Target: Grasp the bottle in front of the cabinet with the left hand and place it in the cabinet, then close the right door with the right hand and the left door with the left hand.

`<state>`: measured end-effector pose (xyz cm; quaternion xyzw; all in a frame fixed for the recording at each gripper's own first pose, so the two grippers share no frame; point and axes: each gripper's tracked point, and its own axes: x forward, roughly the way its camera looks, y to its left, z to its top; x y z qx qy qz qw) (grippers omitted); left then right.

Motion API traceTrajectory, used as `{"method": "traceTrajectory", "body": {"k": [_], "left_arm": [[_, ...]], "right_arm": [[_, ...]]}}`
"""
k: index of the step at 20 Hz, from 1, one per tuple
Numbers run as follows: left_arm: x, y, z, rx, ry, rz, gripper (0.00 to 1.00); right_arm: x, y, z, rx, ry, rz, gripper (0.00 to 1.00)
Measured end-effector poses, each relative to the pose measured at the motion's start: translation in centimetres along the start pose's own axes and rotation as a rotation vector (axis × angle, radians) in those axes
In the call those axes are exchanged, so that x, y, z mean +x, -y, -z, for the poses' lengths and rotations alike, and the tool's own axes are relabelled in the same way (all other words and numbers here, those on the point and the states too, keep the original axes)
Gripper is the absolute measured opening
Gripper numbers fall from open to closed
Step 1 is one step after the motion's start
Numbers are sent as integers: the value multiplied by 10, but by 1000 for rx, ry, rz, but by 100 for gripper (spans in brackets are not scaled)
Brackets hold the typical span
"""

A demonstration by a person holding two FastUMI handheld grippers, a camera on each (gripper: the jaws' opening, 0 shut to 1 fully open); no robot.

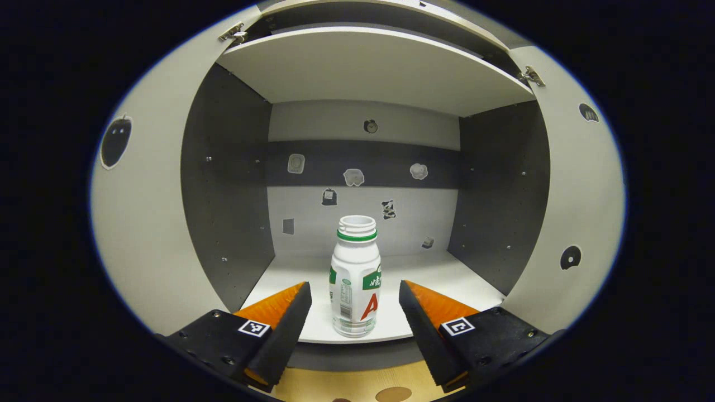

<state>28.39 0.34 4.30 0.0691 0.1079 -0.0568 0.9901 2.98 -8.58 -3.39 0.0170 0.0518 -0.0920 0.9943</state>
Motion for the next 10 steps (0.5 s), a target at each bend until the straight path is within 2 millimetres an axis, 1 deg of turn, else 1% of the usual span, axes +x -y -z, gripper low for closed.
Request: {"method": "traceTrajectory", "body": {"k": [4, 8, 10], "left_arm": [[-39, -2, -12, -16, 45, -6, 96], [-79, -5, -21, -54, 90, -23, 96], [-96, -9, -22, -60, 116, -24, 96]], "right_arm": [[2, 11, -7, -9, 9, -3, 98], [10, 18, -15, -20, 28, -12, 98], [16, 21, -19, -27, 33, -21, 98]]}}
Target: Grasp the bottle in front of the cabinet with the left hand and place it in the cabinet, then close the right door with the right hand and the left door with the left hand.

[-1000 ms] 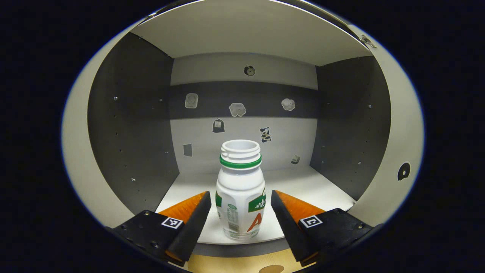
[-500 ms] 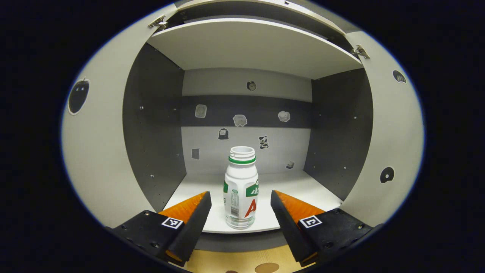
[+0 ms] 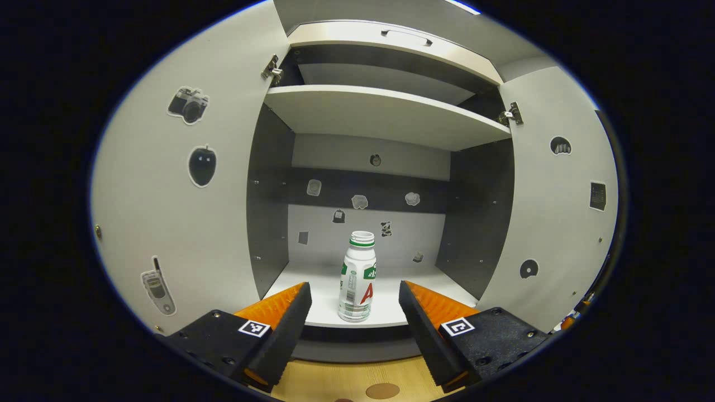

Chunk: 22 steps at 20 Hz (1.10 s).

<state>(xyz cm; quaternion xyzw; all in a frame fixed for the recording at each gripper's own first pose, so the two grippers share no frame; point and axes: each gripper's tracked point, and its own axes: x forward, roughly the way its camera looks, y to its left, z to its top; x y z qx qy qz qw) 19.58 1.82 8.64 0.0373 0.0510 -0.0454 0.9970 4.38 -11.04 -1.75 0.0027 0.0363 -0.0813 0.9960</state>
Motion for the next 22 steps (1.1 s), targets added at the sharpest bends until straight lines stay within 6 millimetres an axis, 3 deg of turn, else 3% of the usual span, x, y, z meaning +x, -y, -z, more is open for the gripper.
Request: {"method": "traceTrajectory", "body": {"k": [6, 11, 15, 22], "left_arm": [[-50, -25, -2, 46, 46, -81, 96], [-91, -41, -7, 32, 71, -121, 96], [-117, -47, -8, 23, 79, -143, 96], [-148, -52, -2, -10, 84, -165, 96]], "right_arm": [[26, 13, -6, 38, -4, -16, 98], [48, 3, -11, 15, 0, -63, 98], [66, -16, -13, 11, -10, -118, 99], [60, -39, -14, -31, 8, -172, 98]]}}
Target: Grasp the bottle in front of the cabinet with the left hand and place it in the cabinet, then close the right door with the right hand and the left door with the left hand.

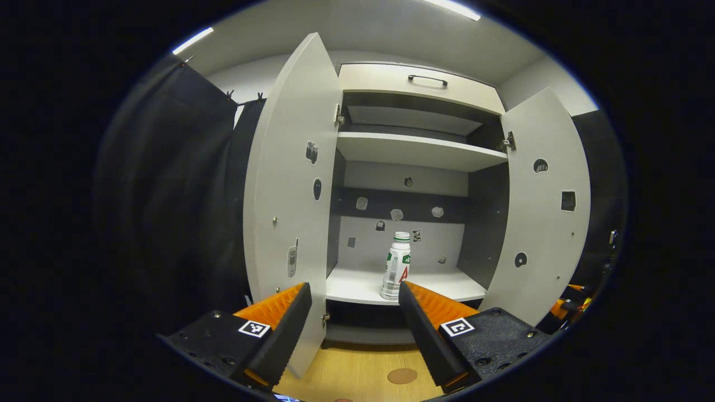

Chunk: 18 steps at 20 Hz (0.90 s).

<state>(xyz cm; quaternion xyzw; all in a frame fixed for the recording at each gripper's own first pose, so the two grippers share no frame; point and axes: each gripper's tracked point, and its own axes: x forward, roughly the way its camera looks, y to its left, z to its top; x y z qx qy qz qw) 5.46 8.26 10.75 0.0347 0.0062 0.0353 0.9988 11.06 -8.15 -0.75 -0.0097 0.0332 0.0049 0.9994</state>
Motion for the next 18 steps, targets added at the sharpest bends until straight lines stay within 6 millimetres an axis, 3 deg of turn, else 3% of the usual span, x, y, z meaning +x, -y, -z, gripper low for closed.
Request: {"method": "traceTrajectory", "body": {"k": [2, 3, 4, 5, 8, 9, 11, 12, 18], "left_arm": [[-5, -1, 1, -7, -3, 0, 96], [-6, -3, 1, -8, -3, -3, 96], [-8, -5, 1, -9, -3, -5, 96], [-10, -6, 0, -10, -4, -6, 96], [-10, -8, 1, -18, -9, -2, 96], [-8, -7, 1, -22, -9, 4, 96], [-4, -4, 3, -29, -16, 25, 96], [-2, -3, 4, -31, -19, 37, 96], [4, -5, 16, -42, -41, 95, 96]], "right_arm": [[2, -4, 0, -4, 0, -4, 98], [-1, -4, -1, -8, 3, 1, 89], [0, -4, 0, -7, 5, 7, 89], [0, -5, -1, -5, 3, 9, 96], [-4, -11, -2, -9, 5, 13, 96], [-6, -13, -1, -8, 6, 16, 100], [-8, -18, -1, -1, 6, 24, 100], [-10, -22, -1, 6, 8, 28, 95], [-20, -51, -2, 13, 17, 41, 95]]}}
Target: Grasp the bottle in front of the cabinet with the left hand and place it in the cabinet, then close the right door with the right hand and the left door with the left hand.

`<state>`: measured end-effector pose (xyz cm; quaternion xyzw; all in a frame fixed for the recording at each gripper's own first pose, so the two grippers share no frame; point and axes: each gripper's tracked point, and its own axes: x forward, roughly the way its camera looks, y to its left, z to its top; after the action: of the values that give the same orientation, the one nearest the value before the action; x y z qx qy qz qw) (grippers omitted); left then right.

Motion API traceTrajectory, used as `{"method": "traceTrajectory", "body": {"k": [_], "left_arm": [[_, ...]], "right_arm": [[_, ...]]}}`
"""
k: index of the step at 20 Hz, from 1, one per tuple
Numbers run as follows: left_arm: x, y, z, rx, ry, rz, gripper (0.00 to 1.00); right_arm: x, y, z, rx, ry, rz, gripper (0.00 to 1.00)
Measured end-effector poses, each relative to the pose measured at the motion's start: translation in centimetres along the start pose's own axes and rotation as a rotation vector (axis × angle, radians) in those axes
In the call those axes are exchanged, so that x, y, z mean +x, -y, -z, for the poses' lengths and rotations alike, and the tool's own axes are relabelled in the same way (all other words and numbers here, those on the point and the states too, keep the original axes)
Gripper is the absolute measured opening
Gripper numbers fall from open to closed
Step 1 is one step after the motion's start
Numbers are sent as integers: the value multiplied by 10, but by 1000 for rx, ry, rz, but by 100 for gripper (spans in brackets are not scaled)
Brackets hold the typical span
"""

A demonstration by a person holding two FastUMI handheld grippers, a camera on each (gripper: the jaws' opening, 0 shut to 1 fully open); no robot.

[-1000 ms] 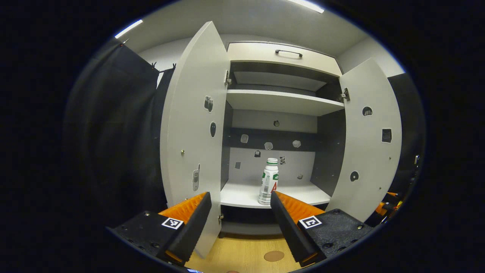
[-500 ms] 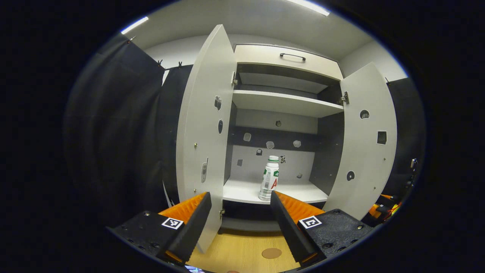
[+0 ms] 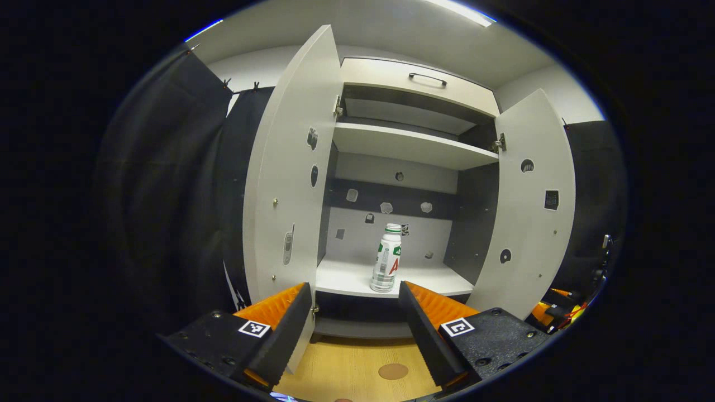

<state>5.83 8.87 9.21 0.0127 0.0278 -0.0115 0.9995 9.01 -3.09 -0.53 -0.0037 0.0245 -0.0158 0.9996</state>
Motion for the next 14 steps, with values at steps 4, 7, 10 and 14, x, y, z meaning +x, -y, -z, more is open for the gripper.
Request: {"method": "traceTrajectory", "body": {"k": [4, 7, 10, 14], "left_arm": [[1, -6, 7, -6, -13, 34, 96], [1, -14, 13, -17, -21, 51, 96], [-1, -21, 16, -13, -27, 57, 96], [-4, -25, 14, -20, -22, 61, 96]], "right_arm": [[-7, -33, 2, -5, 11, -16, 100], [-9, -54, 4, -15, 21, -23, 96], [-10, -63, 4, -28, 24, -14, 96], [-8, -73, 5, -28, 13, -25, 96]]}}
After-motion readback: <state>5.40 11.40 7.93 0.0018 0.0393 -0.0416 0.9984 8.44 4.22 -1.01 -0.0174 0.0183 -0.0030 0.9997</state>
